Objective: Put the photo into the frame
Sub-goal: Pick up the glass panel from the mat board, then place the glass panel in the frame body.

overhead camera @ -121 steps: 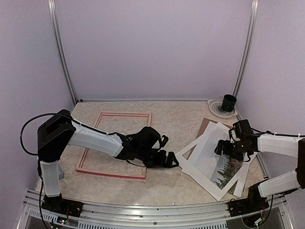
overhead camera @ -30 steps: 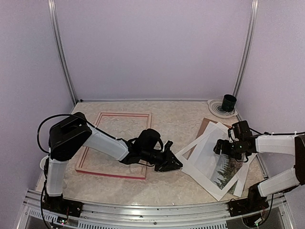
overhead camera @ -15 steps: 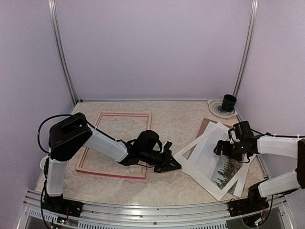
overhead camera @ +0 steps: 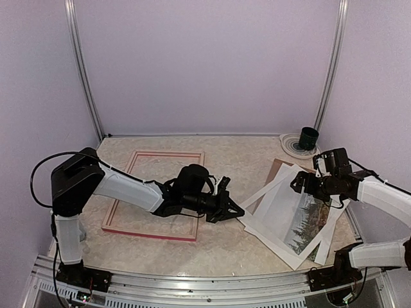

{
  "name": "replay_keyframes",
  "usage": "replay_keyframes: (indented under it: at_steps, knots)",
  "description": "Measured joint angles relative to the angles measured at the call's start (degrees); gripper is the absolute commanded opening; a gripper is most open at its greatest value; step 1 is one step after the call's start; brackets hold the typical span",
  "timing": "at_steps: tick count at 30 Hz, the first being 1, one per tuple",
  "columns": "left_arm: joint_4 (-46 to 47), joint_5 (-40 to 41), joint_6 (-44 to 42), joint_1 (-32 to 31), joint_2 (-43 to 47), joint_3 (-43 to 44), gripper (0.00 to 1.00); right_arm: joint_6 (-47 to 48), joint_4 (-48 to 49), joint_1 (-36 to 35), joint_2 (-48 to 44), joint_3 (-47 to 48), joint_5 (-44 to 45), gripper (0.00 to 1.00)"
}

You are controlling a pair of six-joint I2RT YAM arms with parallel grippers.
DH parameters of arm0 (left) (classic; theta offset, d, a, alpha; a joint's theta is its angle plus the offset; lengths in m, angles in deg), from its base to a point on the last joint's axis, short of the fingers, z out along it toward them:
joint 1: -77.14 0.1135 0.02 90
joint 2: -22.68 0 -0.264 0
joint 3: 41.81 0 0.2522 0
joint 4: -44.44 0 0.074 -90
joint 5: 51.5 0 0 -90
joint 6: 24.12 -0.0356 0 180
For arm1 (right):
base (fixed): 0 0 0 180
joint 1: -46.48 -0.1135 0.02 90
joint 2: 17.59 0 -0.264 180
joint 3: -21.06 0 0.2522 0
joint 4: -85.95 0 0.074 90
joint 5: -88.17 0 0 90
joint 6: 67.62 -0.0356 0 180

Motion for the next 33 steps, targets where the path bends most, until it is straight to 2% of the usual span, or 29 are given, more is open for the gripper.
replay_keyframes:
  at_steps: [19,33]
  knots:
    - [-10.3,9.4,-7.2,1.7,15.3,-11.2,0.00,0.0,-2.1,0.0,-0.1,0.8,-1.4,0.99]
    - [-13.9,16.2,-7.6,3.5,27.1,-22.6,0.00,-0.2,0.3,-0.1,3.3,0.8,-5.4,0.99]
